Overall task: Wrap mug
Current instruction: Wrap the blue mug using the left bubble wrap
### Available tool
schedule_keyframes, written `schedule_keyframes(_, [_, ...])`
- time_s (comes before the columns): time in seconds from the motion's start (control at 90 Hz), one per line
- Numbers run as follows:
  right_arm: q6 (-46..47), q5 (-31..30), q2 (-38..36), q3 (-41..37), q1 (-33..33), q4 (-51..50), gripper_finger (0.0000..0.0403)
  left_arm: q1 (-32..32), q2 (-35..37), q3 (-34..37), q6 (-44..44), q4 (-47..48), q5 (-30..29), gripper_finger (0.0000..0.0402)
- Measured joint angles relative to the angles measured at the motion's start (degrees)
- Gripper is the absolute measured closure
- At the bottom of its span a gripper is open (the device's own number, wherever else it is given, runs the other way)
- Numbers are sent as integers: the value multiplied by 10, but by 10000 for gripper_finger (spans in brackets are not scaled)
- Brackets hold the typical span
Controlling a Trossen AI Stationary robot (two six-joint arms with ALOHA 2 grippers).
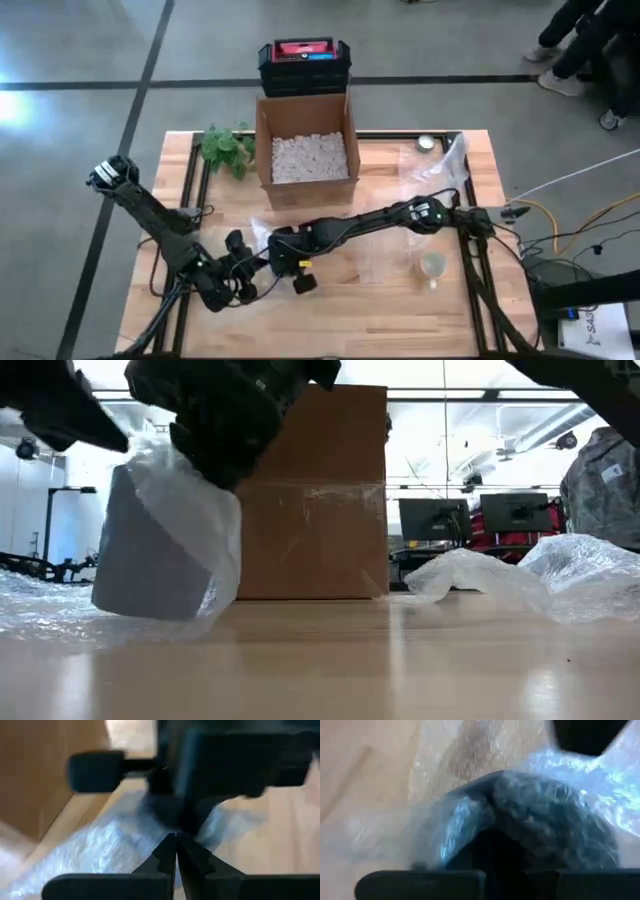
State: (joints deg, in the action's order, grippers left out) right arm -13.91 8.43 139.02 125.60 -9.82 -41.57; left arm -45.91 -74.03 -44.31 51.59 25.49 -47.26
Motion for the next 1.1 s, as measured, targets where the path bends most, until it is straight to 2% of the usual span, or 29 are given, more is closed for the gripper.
schedule_keyframes(0.1, [1, 1, 0, 0, 0, 3, 401, 0, -21, 18, 16, -9, -2, 402])
schedule_keyframes(0.3, [4, 3, -1, 1, 0, 3, 401, 5, -57, 45, 27, -89, -10, 402])
schedule_keyframes(0.556, [13, 4, -21, 16, -2, -11, 401, 5, -60, 46, 25, -90, -7, 402])
schedule_keyframes(0.711, [-5, 5, -46, 45, 1, -73, 401, 5, -61, 46, 23, -90, -4, 402])
schedule_keyframes(0.856, [-2, -15, -49, 57, 13, -54, 401, 5, -60, 46, 23, -93, -2, 402])
schedule_keyframes(0.933, [-1, -6, -34, 52, 19, -13, 401, 5, -61, 46, 23, -93, -1, 402])
schedule_keyframes(1.1, [4, 13, 19, 46, 12, -11, 401, 5, -56, 47, 16, -93, 4, 402])
